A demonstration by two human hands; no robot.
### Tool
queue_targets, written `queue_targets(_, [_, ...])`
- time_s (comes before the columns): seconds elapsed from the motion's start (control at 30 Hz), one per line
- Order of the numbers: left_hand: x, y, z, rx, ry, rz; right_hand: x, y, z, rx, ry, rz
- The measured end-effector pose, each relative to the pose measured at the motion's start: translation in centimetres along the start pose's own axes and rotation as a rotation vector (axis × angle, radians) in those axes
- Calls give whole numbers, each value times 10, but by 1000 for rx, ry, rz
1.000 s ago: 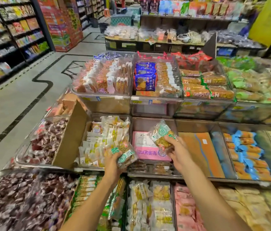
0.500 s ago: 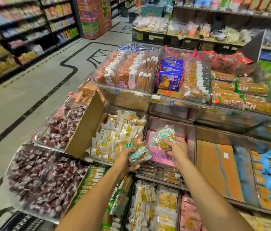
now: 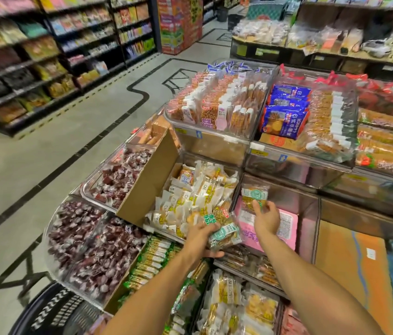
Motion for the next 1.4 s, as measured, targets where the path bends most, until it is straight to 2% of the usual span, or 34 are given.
queue_targets(0.07, [0, -1, -1, 6, -8, -4, 2, 2, -3, 32, -16, 341])
queue_targets(0.13, [0, -2, -1, 5, -17, 0, 3, 5, -9, 46, -42, 457])
queue_targets(0.3, [0, -4, -3, -2, -50, 15, 7, 4, -13, -6, -43, 228])
queue_targets(0.53, [-2, -5, -4, -14, -56, 10, 0, -1, -20, -16, 60, 123])
queue_targets(0.63, [-2, -4, -4, -26, -68, 6, 5, -4, -18, 8, 73, 157])
queue_targets(0.77, [-2, -4, -5, -34, -77, -4, 2, -2, -26, 27, -19, 300])
queue_targets(1.07, [-3, -5, -5, -38, -89, -10, -11, 8, -16, -32, -65, 153])
queue_targets(1.23, [-1, -2, -2, -44, -96, -12, -32, -15, 9, -20, 54, 121])
queue_targets(1.27, [-1, -3, -2, -43, -104, -4, -31, -22, 21, -37, 14, 99])
queue_targets(1.3, [-1, -2, -2, -35, -106, 0, -24, -29, 34, -56, -102, 72])
queue_targets(1.4, [0, 3, -1, -5, -116, 3, 5, -41, 84, -33, -560, 76])
Point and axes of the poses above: each hand's wrist, its own z-axis away from the middle knuckle, its own x-axis out of the palm, y = z × x, the point moved 7 cm from there along -z, towards the middle knuckle, and after that the axes turned 15 degrees about -y, right-handed, at the moved point
